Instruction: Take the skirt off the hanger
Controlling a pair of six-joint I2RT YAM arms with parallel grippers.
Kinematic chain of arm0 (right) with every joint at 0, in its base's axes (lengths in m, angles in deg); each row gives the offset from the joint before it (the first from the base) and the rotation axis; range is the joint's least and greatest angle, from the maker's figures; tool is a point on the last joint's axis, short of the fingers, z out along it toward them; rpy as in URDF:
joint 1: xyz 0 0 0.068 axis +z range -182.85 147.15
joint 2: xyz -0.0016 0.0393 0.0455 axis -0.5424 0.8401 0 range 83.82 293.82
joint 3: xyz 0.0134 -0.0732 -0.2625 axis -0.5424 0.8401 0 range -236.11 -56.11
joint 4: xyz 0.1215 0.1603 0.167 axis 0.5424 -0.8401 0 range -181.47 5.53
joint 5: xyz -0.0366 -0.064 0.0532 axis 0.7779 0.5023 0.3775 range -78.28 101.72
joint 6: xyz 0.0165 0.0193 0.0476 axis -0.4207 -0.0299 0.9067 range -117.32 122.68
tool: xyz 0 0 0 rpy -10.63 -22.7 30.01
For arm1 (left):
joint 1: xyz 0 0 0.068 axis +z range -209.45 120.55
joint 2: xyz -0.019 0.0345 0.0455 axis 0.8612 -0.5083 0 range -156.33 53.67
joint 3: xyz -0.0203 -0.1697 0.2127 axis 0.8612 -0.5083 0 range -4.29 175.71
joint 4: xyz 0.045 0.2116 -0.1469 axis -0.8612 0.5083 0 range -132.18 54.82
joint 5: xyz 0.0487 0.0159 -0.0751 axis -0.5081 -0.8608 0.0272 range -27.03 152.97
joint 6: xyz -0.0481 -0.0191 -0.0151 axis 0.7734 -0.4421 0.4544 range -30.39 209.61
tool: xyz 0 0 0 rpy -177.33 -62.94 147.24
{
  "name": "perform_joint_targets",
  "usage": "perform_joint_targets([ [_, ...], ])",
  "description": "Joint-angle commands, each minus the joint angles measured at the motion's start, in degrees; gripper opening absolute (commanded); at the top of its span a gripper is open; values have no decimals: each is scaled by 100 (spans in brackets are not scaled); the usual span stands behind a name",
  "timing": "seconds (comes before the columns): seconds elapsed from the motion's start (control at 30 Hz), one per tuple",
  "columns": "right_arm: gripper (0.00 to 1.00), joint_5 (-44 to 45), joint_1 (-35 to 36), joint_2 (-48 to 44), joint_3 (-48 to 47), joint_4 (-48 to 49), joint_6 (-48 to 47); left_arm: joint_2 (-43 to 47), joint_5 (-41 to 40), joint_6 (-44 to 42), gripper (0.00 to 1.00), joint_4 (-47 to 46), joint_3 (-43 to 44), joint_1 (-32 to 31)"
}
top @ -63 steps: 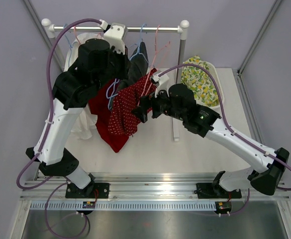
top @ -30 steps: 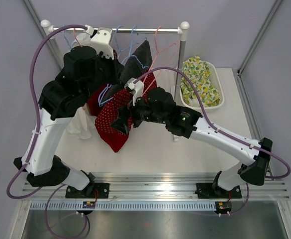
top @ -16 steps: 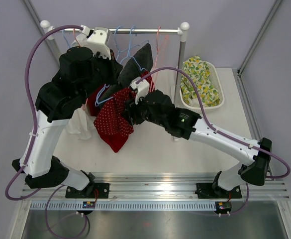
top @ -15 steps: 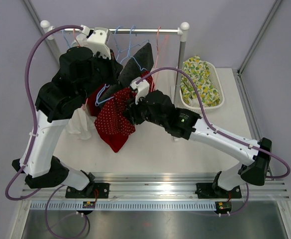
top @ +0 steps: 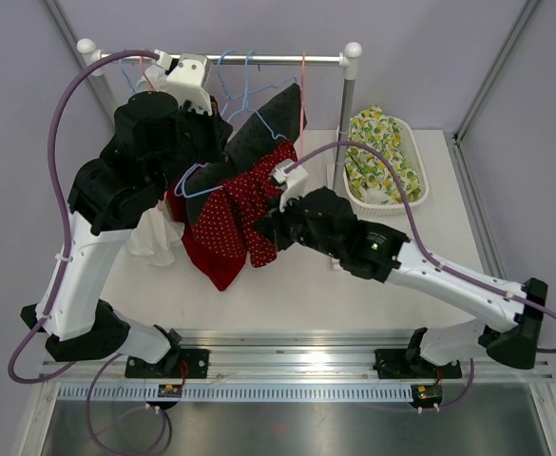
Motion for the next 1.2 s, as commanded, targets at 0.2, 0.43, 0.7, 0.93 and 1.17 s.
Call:
perform_joint_targets([
  [0.2,0,1050,240,-3242,1558,-1489,884,-176,-577,-569,0,-220,566,284],
  [0.43,0,2332,240,-4650,990,-3079,1053,-185,-655,-498,0,-360,443,320],
  [0.7,0,4395,240,-5222,6,-2959,141,-185,-813,-604,0,-185,549,320],
  [0.93,0,5102,231,-4618,-260,-965,-1661,70,-726,-613,0,-298,163,320],
  [1.17,0,5147,231,-2851,-909,460,-3103,281,-419,-464,0,-554,-295,320],
])
